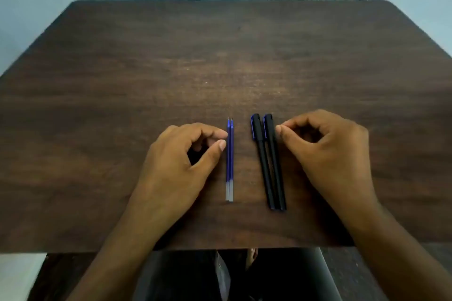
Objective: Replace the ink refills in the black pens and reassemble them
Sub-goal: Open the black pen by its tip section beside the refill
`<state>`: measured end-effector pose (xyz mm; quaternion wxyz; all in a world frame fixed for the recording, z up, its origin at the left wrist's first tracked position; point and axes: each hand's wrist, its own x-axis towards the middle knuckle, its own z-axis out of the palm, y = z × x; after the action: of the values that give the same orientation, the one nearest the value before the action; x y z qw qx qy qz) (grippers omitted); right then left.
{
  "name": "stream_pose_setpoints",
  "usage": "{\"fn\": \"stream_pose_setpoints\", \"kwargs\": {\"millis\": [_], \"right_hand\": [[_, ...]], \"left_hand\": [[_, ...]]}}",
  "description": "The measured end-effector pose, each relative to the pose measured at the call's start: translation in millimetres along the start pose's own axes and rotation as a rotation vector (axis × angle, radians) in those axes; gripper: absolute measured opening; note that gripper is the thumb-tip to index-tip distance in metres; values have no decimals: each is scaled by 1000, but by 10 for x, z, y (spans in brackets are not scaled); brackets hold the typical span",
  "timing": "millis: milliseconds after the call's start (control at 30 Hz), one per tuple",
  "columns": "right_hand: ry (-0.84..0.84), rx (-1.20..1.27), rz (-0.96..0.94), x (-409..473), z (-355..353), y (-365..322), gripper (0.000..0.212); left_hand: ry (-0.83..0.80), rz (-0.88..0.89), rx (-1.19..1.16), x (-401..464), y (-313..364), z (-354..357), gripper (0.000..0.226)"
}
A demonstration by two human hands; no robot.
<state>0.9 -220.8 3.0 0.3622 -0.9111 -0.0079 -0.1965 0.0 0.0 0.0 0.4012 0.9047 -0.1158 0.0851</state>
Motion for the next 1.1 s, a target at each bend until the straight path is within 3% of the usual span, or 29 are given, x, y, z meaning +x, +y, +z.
{"fn": "stream_pose_setpoints", "kwargs": {"millis": [200,433,667,1100], "right_hand": [[-4,9,92,31,60,-23,22],[-69,-20,108,17,22,-102,26],[-279,-111,159,61,-106,-233,43],[-352,-181,365,99,-149,-438,45]], "left_hand": [[-15,-8,1,-8,24,-5,10],[2,-17,-5,-54,35,-32,6],[17,-41,-64,-82,66,-47,11],[28,-62,-62,-113,59,-49,13]]}}
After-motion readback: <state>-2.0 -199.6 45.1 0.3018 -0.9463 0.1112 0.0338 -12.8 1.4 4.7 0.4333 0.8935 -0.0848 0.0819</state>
